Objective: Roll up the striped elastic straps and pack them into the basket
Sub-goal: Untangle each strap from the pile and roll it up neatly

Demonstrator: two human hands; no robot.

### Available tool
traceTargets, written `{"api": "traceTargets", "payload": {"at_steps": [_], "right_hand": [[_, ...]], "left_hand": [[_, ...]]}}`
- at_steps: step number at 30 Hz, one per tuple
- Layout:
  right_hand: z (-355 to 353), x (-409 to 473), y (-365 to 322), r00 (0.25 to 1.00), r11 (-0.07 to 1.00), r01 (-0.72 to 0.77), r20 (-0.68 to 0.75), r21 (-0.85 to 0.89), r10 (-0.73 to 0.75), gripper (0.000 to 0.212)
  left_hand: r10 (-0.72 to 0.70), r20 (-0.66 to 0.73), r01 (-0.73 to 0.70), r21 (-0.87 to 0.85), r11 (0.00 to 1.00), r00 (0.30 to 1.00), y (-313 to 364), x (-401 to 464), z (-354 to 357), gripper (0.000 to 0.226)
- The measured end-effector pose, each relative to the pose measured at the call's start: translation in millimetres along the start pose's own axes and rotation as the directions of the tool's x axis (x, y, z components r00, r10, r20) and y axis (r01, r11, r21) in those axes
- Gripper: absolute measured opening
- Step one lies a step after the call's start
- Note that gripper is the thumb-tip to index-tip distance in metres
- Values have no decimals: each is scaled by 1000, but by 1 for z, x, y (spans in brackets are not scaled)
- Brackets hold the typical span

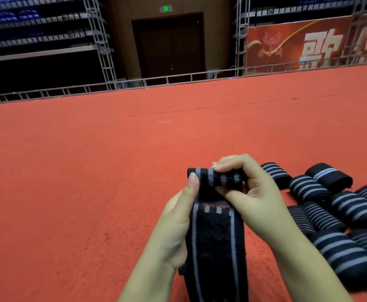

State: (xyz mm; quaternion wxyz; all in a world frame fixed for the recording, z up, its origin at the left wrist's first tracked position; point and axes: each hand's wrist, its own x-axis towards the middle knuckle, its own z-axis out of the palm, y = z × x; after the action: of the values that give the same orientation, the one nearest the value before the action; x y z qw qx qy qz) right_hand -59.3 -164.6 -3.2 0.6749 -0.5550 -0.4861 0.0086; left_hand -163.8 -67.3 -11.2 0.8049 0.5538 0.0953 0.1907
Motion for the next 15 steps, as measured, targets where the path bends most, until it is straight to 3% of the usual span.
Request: {"api": "traceTargets", "payload": {"at_steps": [5, 8, 11, 15], "right_hand": [[4, -9, 7, 997, 999, -34, 66, 12, 33, 44], [1, -12, 10, 994, 999, -49, 94, 5, 48, 38], [0, -13, 11, 989, 997, -72, 132, 39, 66, 18], [0, -14, 13, 980, 980, -197, 14, 38, 196, 32]], "left_hand": [[48, -115, -40, 74, 996, 992, -6, 3, -2, 68], [102, -156, -84, 119, 989, 983, -8, 5, -3, 55], [138, -154, -115, 147, 982, 978, -12, 7, -6, 49], [200, -105, -176, 197, 964, 974, -15, 7, -8, 52]]}}
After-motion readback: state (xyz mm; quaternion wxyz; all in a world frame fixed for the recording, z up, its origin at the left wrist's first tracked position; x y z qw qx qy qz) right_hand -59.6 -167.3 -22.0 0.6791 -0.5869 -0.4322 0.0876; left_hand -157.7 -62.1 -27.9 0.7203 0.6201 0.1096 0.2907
